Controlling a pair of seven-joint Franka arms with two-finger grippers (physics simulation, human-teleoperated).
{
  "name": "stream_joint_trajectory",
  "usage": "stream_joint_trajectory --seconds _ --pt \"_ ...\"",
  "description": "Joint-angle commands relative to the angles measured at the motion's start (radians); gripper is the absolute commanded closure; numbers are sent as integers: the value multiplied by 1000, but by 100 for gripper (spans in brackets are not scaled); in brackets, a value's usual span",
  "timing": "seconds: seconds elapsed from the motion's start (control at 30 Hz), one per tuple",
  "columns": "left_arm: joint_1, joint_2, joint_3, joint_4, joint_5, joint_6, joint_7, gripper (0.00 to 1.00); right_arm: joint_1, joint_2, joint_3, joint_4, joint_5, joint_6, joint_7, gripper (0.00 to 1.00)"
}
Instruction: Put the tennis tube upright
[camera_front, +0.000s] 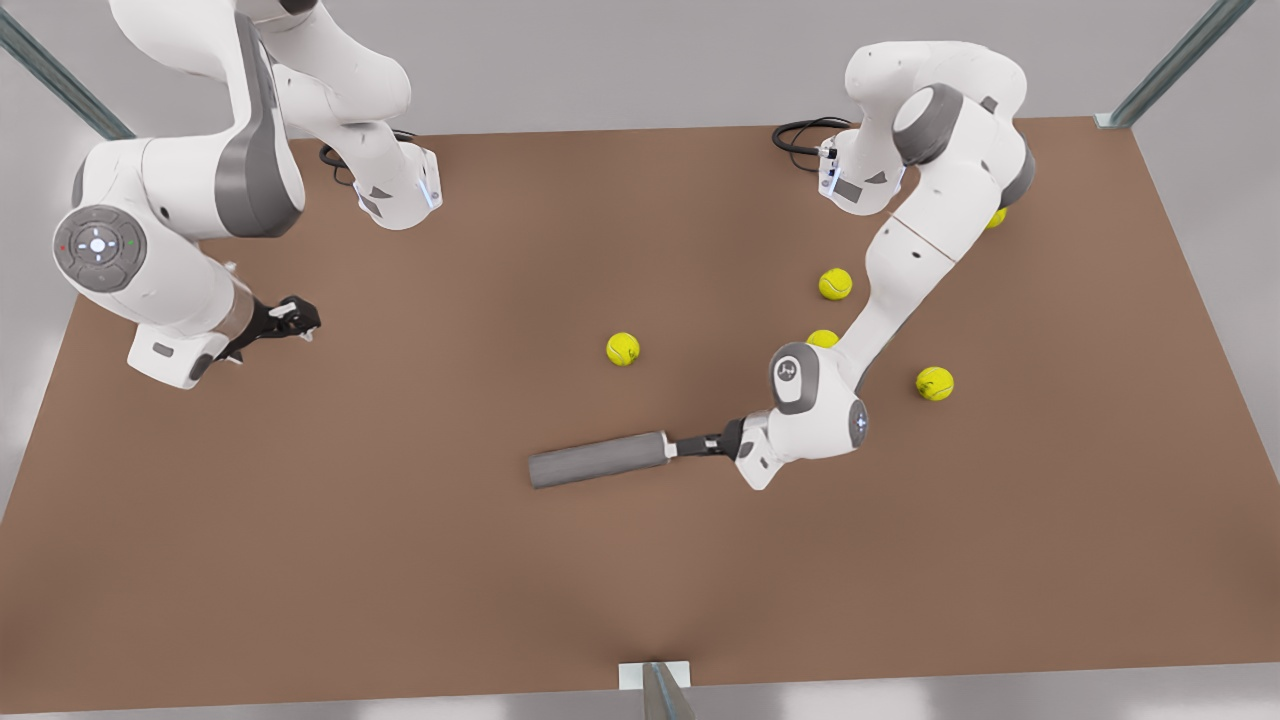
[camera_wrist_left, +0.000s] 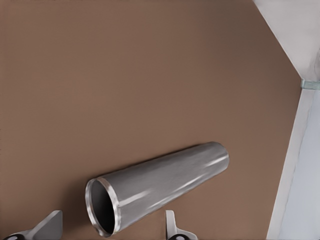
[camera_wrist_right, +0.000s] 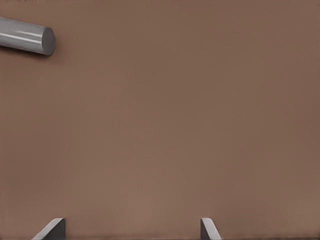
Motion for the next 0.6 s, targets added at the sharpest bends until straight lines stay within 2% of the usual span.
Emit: stream_joint_trajectory --seconds 0.0,0.27,0.57 --pt "8 13 -8 -5 4 85 -9 0 -5 1 -1 0 0 -12 206 0" --pt "5 39 -30 -42 8 81 20 0 -2 4 0 -14 0 -15 206 0" --pt "-4 77 -65 -14 7 147 20 0 -3 4 0 -22 2 -15 206 0"
